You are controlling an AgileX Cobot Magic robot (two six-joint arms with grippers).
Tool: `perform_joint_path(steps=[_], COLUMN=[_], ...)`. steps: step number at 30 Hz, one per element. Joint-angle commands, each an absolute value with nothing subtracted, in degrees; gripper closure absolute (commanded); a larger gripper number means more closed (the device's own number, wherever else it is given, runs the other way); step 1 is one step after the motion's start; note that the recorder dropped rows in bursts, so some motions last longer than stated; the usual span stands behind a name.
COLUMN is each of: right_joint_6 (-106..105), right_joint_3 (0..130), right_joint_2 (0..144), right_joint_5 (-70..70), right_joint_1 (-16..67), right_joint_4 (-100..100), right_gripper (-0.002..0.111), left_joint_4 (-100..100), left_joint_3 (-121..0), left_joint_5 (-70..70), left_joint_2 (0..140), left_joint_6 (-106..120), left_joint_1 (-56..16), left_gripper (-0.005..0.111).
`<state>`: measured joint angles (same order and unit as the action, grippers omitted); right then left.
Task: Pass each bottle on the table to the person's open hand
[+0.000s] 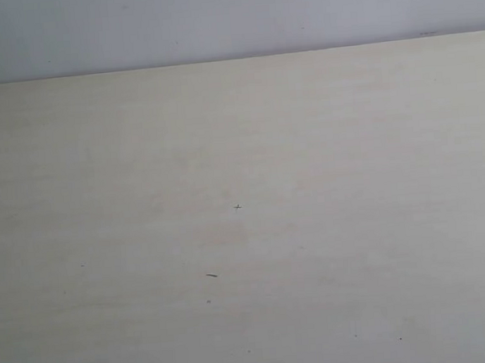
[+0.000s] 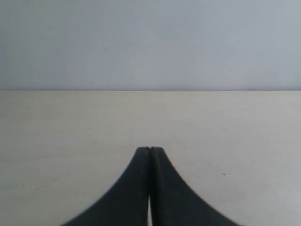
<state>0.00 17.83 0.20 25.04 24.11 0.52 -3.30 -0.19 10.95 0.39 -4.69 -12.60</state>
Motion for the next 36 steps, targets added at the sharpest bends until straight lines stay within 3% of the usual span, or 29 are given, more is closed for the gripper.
perform_joint_path(steps=[1, 19, 28, 36], right_joint_6=[0.0, -0.3, 0.7, 0.7], right_joint_3=[17.6, 17.6, 13.2, 0.0], right_joint_2=[0.0, 0.0, 0.0, 0.0], right_joint_5=[24.3, 23.4, 12.8, -2.0], right_joint_1=[24.3, 24.0, 6.5, 0.8], right_joint_4=[0.4, 0.9, 1.0, 0.0], right_gripper=[0.108, 0.108, 0.108, 0.108], left_joint_4=[-3.8, -3.8, -3.8, -3.8], left_joint_3=[0.0, 0.0, 0.0, 0.0], left_joint_5=[10.8, 10.8, 10.8, 10.8], left_joint_2=[0.0, 0.0, 0.0, 0.0], left_joint_6=[-4.8, -4.7, -4.7, -4.7], left_joint_1=[-12.5, -12.5, -12.5, -12.5], left_gripper=[0.107, 0.107, 0.107, 0.107])
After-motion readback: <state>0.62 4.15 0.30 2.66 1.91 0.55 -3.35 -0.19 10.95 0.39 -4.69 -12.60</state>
